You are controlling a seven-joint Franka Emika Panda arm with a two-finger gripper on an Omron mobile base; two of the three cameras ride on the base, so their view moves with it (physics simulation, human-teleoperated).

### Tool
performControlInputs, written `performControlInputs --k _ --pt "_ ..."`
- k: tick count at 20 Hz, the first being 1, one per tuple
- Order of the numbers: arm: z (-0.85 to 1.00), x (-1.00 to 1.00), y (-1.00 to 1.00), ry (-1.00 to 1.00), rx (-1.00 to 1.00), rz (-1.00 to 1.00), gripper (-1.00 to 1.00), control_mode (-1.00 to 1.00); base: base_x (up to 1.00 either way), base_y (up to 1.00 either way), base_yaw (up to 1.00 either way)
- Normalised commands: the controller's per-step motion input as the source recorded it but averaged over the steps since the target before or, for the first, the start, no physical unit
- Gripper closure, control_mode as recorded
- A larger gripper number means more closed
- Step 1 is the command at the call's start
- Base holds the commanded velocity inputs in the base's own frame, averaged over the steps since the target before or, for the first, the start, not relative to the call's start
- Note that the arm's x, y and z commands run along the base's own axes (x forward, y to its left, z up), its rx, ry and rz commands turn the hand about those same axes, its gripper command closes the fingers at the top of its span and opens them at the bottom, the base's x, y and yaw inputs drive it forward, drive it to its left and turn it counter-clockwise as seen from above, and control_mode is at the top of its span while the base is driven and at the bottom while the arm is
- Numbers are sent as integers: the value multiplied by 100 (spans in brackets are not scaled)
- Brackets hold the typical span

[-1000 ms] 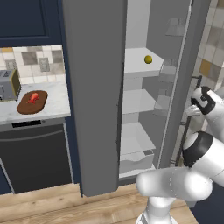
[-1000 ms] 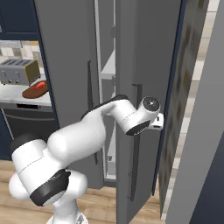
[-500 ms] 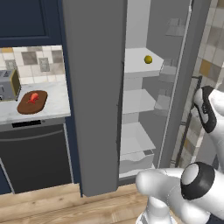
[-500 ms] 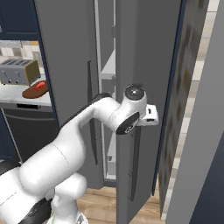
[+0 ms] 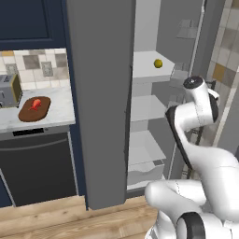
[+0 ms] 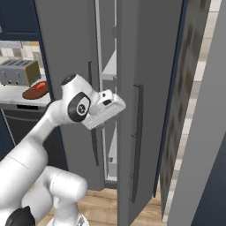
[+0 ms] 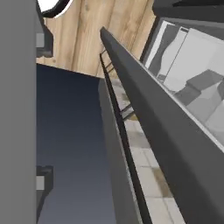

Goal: Retrieve a lemon from the fridge and place it on the cutting board with the fish.

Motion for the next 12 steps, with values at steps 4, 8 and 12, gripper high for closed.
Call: performControlInputs --k 4,8,12 --pt "0 0 61 45 -55 0 -100 -100 0 0 0" --pt "1 3 52 43 -54 8 -100 -100 0 0 0" --pt "0 23 47 46 -37 15 -100 -100 0 0 0"
